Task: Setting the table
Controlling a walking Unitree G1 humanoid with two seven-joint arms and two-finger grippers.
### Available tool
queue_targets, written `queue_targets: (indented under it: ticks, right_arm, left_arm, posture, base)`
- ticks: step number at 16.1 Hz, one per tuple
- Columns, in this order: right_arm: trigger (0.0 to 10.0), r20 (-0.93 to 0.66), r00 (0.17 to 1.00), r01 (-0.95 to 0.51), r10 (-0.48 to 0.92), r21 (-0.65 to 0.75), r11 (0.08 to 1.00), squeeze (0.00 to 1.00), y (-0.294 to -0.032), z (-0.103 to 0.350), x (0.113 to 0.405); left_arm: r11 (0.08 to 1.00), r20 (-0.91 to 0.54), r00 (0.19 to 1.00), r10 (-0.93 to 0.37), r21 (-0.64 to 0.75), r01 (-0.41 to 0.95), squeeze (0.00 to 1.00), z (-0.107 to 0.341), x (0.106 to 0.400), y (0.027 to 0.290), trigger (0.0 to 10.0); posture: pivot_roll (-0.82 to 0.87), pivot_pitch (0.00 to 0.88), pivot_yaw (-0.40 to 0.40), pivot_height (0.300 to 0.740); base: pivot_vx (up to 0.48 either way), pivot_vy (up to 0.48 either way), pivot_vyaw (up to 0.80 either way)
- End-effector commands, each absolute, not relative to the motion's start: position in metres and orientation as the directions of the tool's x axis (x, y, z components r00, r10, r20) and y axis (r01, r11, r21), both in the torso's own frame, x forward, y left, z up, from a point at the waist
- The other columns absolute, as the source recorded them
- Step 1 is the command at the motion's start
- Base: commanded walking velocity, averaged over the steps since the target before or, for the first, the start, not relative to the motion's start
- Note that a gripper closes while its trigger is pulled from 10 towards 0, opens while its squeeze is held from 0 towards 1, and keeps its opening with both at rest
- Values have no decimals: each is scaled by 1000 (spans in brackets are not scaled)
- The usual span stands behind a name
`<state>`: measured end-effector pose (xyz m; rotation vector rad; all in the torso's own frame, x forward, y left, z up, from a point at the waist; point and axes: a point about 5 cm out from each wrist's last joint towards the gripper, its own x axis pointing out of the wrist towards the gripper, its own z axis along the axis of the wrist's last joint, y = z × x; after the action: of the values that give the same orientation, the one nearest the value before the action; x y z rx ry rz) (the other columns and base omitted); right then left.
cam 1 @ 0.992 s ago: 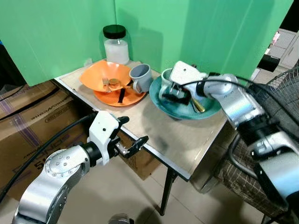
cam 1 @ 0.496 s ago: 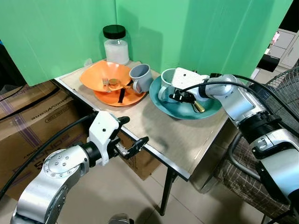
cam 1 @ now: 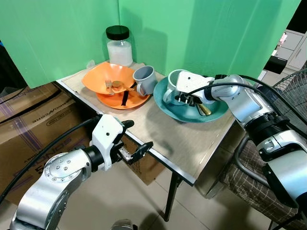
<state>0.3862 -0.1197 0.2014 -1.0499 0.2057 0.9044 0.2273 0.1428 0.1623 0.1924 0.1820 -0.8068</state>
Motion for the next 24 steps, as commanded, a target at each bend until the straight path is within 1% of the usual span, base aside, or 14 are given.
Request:
queue_targets:
  ticks: [1,3,12,15,17,19,20,21,22,23,24]
  right_arm:
    - [0,-566,624,-737,539,-656,165,0,-124,204,387]
    - [0,-575,606,-751,549,-642,156,0,-126,203,385]
    - [0,-546,594,-752,591,-639,165,0,-124,213,383]
    - [0,-425,566,-762,706,-597,252,0,-125,237,372]
    - [0,-340,559,-760,757,-574,303,0,-133,250,361]
    - [0,-118,621,-702,775,-524,483,0,-148,261,338]
    - [10000,-1,683,-660,730,-428,617,0,-154,248,322]
    - [10000,26,728,-630,685,-368,684,0,-160,237,311]
    - [10000,47,777,-577,627,-342,741,0,-166,223,297]
    - [10000,65,822,-524,565,-300,797,0,-171,212,284]
    - [10000,77,840,-500,538,-275,821,0,-173,210,278]
  left_arm:
    - [656,-231,661,-714,110,747,0,165,228,140,10000]
    - [651,-228,658,-717,115,750,0,166,229,140,10000]
    - [652,-220,663,-715,131,747,0,167,231,140,10000]
    - [654,-207,667,-715,136,744,0,168,232,139,10000]
    - [660,-192,673,-714,136,739,0,170,233,138,10000]
    - [721,-125,739,-662,162,674,0,177,235,138,10000]
    - [818,-67,834,-547,172,550,0,181,241,142,10000]
    - [862,-37,876,-481,160,481,0,182,243,145,10000]
    - [886,-31,903,-429,178,427,0,180,241,147,10000]
    - [895,-24,916,-401,203,397,0,180,238,147,10000]
    - [899,-21,921,-389,211,384,0,179,238,147,10000]
  posture:
    - [221,0,7,740]
    - [219,0,11,740]
    - [218,0,10,740]
    - [212,0,6,740]
    - [210,0,-3,740]
    - [213,0,-17,740]
    - [189,0,-19,740]
    - [189,0,-19,740]
    - [184,0,-27,740]
    - [188,0,-39,740]
    - [187,0,-39,740]
  base:
    - [0,0,0]
    - [0,0,0]
    - [0,0,0]
    - [0,0,0]
    - [0,0,0]
    - [0,0,0]
    - [0,0,0]
    - [0,0,0]
    - [0,0,0]
    - [0,0,0]
    - [0,0,0]
